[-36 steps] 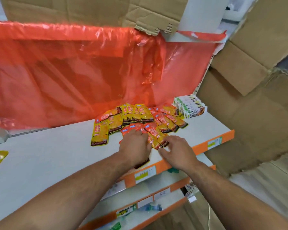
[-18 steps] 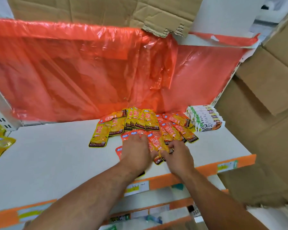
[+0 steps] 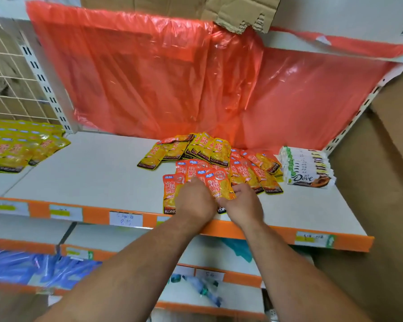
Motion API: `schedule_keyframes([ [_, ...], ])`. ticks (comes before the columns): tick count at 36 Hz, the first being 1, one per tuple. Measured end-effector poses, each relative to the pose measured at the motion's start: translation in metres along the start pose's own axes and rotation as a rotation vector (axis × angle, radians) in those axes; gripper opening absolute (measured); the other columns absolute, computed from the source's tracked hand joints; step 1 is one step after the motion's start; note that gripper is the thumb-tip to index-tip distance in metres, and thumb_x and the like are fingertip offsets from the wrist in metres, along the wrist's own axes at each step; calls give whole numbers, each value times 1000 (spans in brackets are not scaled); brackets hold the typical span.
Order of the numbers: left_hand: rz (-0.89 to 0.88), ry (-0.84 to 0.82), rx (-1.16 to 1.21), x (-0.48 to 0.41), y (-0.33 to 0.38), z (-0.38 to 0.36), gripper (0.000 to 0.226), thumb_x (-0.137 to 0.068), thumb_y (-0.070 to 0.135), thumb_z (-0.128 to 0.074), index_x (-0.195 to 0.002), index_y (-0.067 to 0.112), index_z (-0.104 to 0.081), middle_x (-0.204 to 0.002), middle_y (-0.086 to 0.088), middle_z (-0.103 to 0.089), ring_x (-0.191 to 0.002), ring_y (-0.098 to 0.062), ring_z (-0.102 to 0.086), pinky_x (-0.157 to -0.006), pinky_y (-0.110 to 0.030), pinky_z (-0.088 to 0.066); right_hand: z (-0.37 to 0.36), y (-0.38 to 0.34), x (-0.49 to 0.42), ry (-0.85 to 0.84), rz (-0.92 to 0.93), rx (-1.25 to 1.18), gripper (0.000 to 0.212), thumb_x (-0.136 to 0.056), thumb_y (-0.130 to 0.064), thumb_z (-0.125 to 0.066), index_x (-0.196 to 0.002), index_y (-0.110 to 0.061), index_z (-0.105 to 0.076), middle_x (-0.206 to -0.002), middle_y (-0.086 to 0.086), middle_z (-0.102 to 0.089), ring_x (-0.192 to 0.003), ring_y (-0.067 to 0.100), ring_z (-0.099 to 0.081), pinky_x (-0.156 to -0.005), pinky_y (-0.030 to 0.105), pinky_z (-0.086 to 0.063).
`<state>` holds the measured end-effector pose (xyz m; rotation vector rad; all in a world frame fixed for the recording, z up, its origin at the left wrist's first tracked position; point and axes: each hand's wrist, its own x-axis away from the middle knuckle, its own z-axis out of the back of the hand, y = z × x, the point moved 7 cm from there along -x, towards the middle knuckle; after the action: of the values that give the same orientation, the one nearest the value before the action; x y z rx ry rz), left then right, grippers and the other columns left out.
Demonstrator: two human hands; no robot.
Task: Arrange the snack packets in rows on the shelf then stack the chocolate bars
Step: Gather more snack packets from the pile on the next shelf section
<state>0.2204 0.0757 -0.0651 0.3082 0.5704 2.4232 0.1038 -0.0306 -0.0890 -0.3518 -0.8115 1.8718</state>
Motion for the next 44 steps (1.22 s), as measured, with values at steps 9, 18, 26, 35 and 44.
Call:
schedule_keyframes([
  [9, 140, 75, 156, 0, -10, -4, 36, -84, 29, -69, -109, 10, -51, -111, -11, -66, -103, -32, -63, -81, -37, -50, 1, 2, 0, -2, -29, -18, 50, -74, -45, -79, -109, -26, -49, -105, -5, -60, -101, 25, -61, -79, 32, -46],
  [18, 148, 97, 210, 2, -13, -10, 29, -84, 28, -65, -108, 17, -54, -106, -4, -67, -99, -29, -64, -78, -37, -49, 3, 2, 0, 11, -27, -13, 52, -75, -47, -79, -111, -25, -48, -101, -6, -62, -93, 24, -63, -71, 30, -44],
  [26, 135, 129, 323, 0, -18, -8, 12, -92, 33, -55, -86, 23, -54, -83, 4, -58, -81, -23, -55, -68, -31, -41, 4, 0, 2, 14, -34, -52, 46, -77, -44, -78, -105, -25, -46, -90, -8, -60, -81, 22, -61, -61, 28, -41],
  [35, 103, 138, 475, 0, -20, -6, 15, -90, 26, -62, -79, 22, -54, -75, 2, -61, -74, -22, -59, -64, -30, -45, 4, -3, 4, -47, 4, -165, 27, -82, -37, -75, -97, -26, -56, -84, -15, -62, -75, 12, -60, -63, 29, -43],
  [44, 165, 160, 759, -1, -35, 27, 14, -87, 19, -70, -76, 17, -62, -75, 2, -63, -79, -22, -61, -73, -28, -48, 8, -23, 7, -114, 2, -444, 6, -91, -17, -68, -89, -13, -72, -90, 7, -73, -80, 22, -62, -68, 31, -46],
])
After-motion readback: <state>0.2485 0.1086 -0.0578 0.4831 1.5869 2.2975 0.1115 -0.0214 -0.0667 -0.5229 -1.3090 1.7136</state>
